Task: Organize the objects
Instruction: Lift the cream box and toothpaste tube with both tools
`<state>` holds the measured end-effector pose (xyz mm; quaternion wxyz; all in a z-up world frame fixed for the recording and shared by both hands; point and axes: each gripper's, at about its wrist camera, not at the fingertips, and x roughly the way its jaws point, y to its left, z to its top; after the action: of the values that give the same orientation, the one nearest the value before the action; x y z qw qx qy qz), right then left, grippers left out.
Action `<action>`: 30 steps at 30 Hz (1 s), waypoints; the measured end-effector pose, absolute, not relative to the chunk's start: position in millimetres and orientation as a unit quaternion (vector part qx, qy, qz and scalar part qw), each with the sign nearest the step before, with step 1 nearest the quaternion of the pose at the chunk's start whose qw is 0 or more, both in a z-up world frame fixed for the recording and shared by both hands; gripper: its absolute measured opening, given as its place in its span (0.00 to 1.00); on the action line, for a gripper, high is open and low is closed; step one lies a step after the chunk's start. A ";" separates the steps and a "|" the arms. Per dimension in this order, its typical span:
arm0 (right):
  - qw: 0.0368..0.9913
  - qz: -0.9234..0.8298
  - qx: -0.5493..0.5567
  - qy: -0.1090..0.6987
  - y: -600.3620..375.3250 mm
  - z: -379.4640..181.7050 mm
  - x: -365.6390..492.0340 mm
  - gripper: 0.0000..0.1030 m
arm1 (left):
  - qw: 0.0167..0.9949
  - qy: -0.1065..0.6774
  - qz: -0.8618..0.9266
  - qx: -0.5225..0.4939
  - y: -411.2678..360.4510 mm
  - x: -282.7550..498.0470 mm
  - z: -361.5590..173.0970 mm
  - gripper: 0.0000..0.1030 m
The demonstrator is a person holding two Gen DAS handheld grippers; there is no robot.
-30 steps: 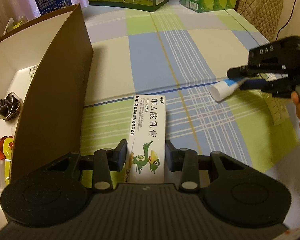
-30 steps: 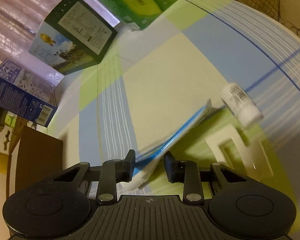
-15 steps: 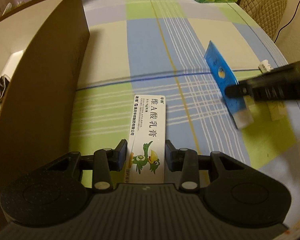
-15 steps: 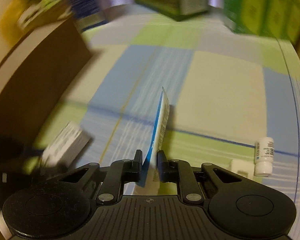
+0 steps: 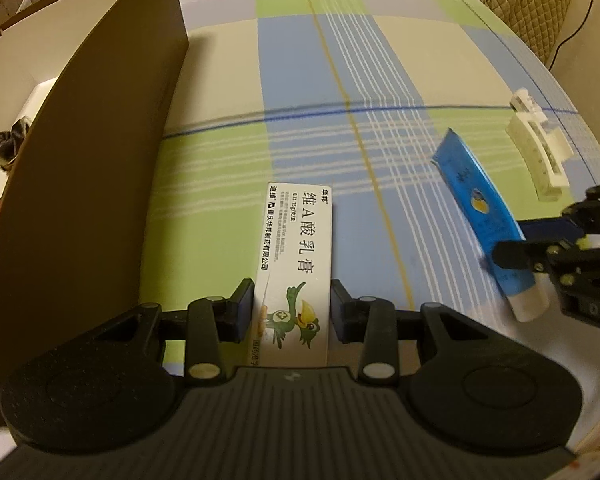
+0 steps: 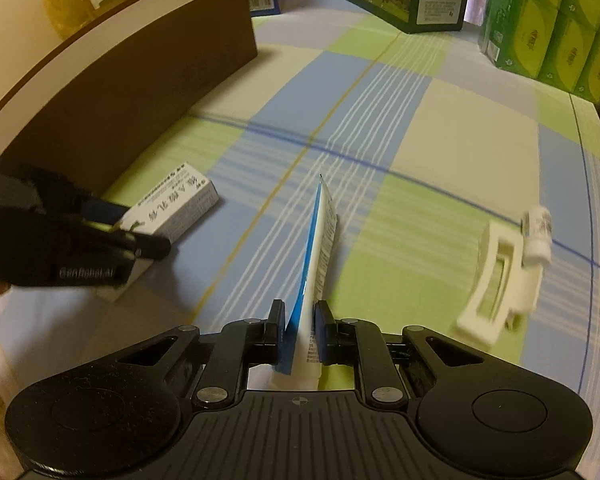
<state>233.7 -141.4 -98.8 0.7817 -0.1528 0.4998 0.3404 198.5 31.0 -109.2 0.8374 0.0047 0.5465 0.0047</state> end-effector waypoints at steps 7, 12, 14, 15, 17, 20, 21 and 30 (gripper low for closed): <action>0.780 0.344 -0.178 0.492 -152.0 -97.8 198.7 0.11 | 0.833 0.553 0.010 0.014 27.6 169.7 -109.0 0.33; 0.787 0.339 -0.189 0.480 -144.9 -100.6 195.5 0.11 | 0.836 0.549 0.020 0.014 24.4 165.3 -112.1 0.33; 0.792 0.332 -0.190 0.476 -142.8 -102.1 198.8 0.11 | 0.839 0.543 0.020 0.018 22.0 165.6 -113.2 0.33; 0.794 0.327 -0.188 0.476 -142.5 -103.1 200.8 0.11 | 0.840 0.541 0.020 0.019 21.0 165.9 -113.7 0.33; 0.799 0.314 -0.176 0.481 -145.8 -107.5 206.6 0.11 | 0.842 0.539 0.021 0.017 21.0 165.5 -114.3 0.33; 0.805 0.304 -0.152 0.486 -155.1 -110.7 212.6 0.11 | 0.843 0.538 0.021 0.011 22.2 164.4 -115.3 0.33; 0.805 0.301 -0.141 0.491 -157.7 -110.8 214.6 0.11 | 0.843 0.537 0.020 0.012 22.1 163.9 -115.4 0.33; 0.807 0.298 -0.135 0.491 -159.2 -109.0 205.7 0.11 | 0.846 0.533 0.011 0.019 20.5 160.4 -115.5 0.33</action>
<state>205.7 -159.2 -109.0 0.8072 -0.1350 0.4911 0.2983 160.4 20.5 -115.5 0.8460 0.0193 0.5327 0.0114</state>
